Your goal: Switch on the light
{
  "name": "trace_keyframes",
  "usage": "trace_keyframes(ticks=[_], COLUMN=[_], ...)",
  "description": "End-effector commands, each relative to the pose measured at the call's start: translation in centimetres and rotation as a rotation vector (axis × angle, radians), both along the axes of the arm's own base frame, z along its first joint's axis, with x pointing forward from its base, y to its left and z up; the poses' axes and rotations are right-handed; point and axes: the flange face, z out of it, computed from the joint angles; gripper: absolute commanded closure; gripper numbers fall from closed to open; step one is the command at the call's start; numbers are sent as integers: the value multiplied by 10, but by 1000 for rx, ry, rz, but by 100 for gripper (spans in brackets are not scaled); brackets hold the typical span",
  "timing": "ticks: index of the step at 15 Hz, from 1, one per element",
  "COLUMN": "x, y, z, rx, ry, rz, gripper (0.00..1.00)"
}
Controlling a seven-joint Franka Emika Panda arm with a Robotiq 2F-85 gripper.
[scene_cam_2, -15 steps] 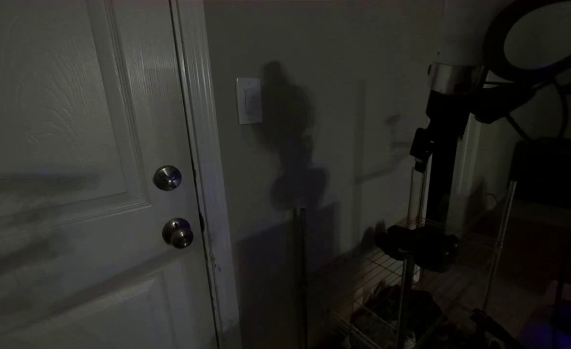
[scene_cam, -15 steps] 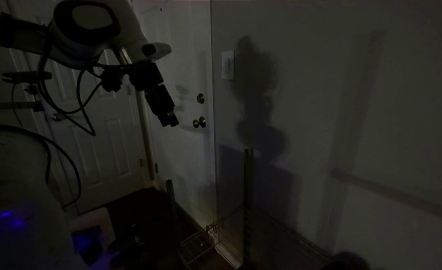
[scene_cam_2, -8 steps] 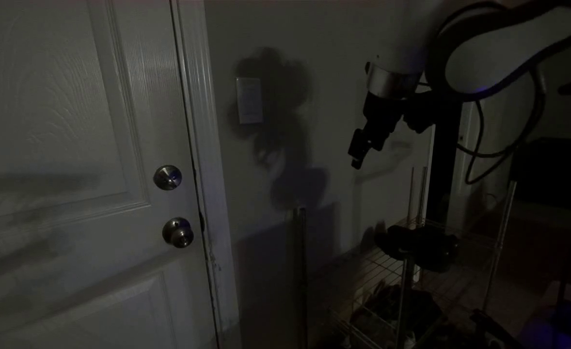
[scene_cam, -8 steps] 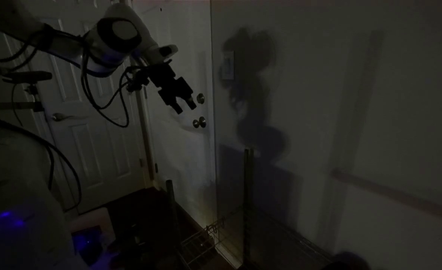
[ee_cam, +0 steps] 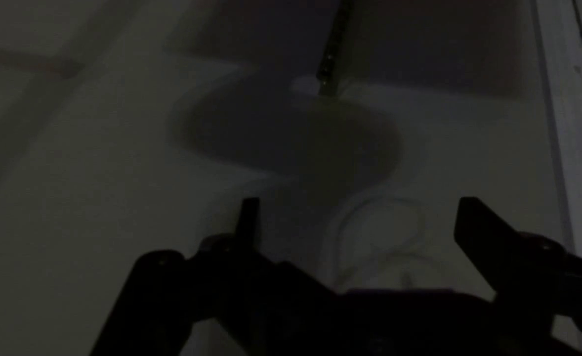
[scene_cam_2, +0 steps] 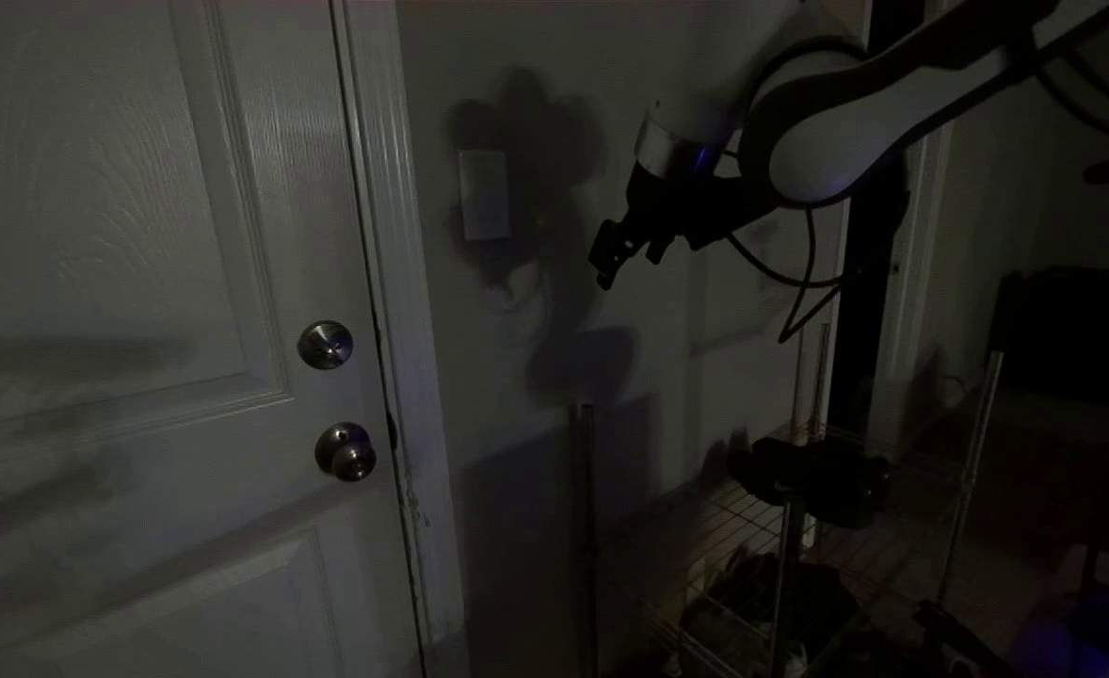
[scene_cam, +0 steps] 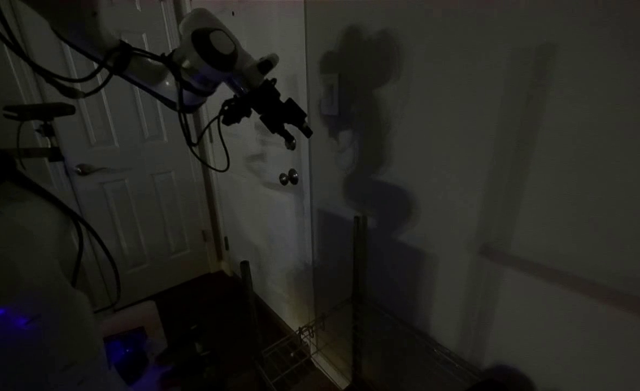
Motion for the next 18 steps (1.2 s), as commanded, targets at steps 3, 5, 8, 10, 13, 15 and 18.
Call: trace_keyframes(ticks=[3,5,8,10,13,15,18], x=[4,3,3,4,12,17,27], y=[0,1,1,4,15,21,27], z=[-1,0,0,2,12,20,31], rx=[10,12,12,16,22,21,29], ry=[4,2,2,-7,-52,-89,-138], rz=[-3,-1,1,4,20,27,27], gripper=[0,0,0,0,25,32,53])
